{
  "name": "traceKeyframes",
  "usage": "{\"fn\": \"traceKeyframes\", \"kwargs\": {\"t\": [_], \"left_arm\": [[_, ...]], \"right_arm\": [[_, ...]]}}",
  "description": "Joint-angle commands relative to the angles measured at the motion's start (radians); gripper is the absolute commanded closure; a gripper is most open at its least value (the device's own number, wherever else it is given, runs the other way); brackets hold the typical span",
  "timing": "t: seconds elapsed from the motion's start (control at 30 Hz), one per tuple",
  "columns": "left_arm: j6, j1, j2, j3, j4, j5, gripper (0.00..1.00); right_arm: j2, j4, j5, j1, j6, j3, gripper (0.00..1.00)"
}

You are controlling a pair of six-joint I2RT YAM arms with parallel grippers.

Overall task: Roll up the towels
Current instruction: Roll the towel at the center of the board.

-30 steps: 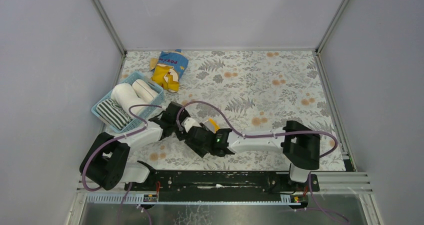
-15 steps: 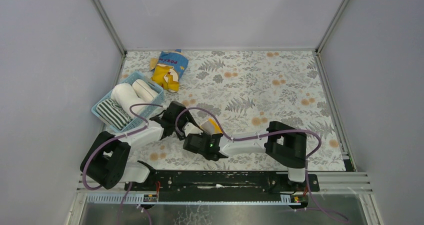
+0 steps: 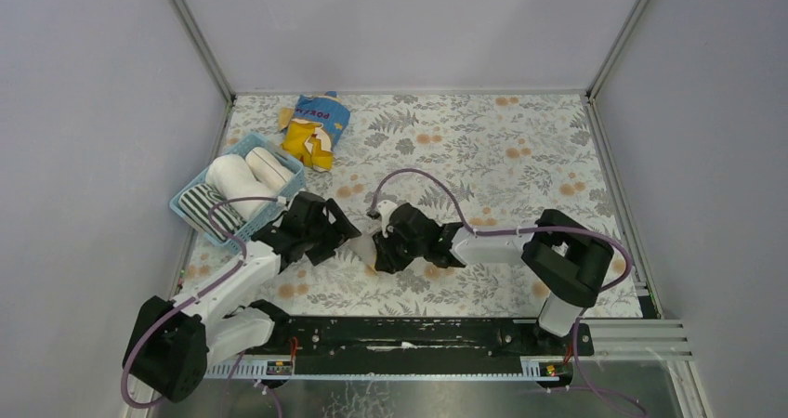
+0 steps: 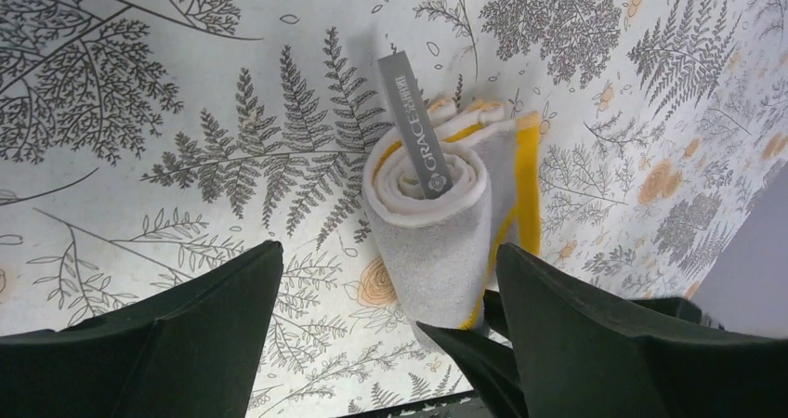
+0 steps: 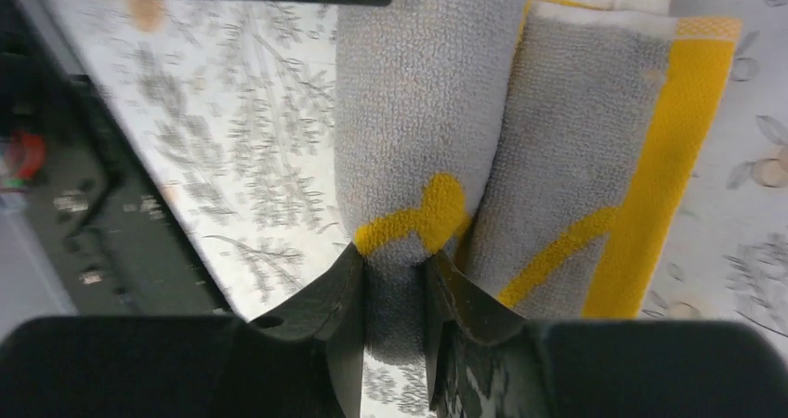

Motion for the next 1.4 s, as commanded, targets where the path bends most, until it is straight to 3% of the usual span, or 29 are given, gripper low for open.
{"fn": "traceKeyframes", "kwargs": {"t": [0.0,0.17,0.3,0.43,0.57,0.77,0.87,1.07,1.37], "left_arm": [[-0.012,0.007,-0.036,-0.023,-0.049,0.018,0.15],[-0.014,0.004,-0.01,-0.052,0.035,0.103,0.17],[-0.017,-0.006,0.051,-0.051,0.096,0.127,0.25],[-0.017,-0.019,0.129,-0.033,0.15,0.129,0.27],[-0.016,-0.03,0.193,-0.006,0.169,0.111,0.3],[-0.01,-0.035,0.258,-0.021,0.151,0.067,0.34],[-0.014,-0.037,0.27,-0.037,0.151,0.056,0.35],[-0.024,-0.042,0.264,-0.054,0.151,0.051,0.36],[-0.031,-0.052,0.265,-0.05,0.151,0.05,0.36]], "right_arm": [[0.018,0.263,-0.381,-0.09,0.177,-0.103,0.76],[0.108,0.571,-0.573,-0.202,0.414,-0.21,0.76],[0.217,0.696,-0.643,-0.245,0.536,-0.224,0.75],[0.26,0.684,-0.652,-0.249,0.555,-0.209,0.75],[0.233,0.559,-0.61,-0.249,0.504,-0.19,0.7],[0.042,0.138,-0.384,-0.242,0.273,-0.108,0.43],[-0.039,-0.062,-0.219,-0.199,0.181,-0.043,0.35],[-0.119,-0.313,0.156,-0.04,0.086,0.097,0.29],[-0.048,-0.39,0.5,0.175,-0.059,0.219,0.3]]}}
